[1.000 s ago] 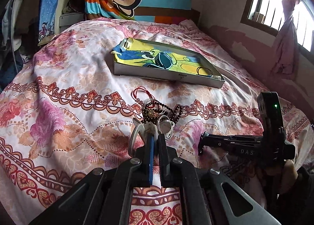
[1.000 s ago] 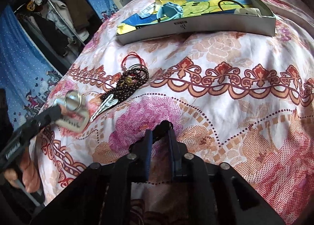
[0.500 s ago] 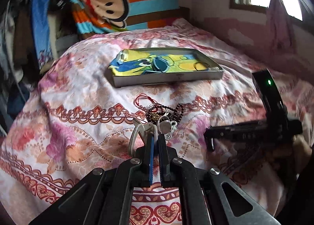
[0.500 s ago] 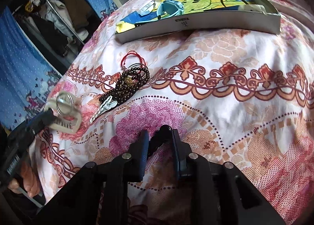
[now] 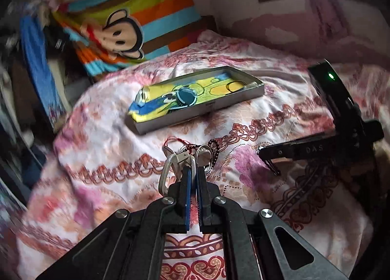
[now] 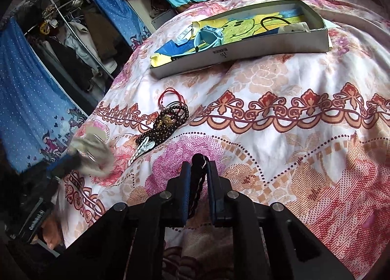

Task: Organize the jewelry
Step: 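Lift the key ring with the left gripper while the right gripper carries the clip toward the tray, then lower the key ring and the clip into the tray and open both grippers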

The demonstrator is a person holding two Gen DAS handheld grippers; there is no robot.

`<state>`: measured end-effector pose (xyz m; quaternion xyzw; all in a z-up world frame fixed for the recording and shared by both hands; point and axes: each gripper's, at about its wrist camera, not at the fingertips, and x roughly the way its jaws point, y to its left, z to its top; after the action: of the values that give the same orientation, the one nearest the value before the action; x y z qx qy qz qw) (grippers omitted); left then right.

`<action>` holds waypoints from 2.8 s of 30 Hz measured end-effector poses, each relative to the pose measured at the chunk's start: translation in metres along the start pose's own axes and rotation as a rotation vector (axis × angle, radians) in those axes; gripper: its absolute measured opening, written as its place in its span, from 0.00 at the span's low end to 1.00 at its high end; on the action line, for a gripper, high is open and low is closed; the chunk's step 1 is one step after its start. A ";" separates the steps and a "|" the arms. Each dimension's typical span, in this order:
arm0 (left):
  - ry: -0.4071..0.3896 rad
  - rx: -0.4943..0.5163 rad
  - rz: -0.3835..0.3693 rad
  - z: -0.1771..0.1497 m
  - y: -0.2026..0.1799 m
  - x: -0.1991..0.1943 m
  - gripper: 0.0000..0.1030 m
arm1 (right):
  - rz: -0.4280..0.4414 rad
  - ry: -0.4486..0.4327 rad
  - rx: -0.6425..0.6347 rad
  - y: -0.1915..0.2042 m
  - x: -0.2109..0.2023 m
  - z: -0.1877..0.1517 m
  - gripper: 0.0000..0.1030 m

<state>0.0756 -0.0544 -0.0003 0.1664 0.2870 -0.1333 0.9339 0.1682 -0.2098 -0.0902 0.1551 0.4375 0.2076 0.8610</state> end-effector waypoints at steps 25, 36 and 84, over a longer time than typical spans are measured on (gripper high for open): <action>0.364 -0.324 -0.262 0.016 0.057 0.052 0.04 | 0.032 -0.014 0.010 -0.004 -0.015 -0.003 0.12; 0.345 -0.456 -0.203 -0.001 0.095 0.069 0.07 | 0.037 -0.032 -0.022 0.003 -0.013 0.002 0.12; -0.034 -0.345 -0.216 0.188 0.038 0.162 0.04 | -0.092 -0.340 -0.057 -0.077 -0.049 0.171 0.12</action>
<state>0.3110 -0.1176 0.0615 -0.0299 0.3062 -0.1845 0.9334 0.2991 -0.3156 0.0062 0.1432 0.2862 0.1513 0.9353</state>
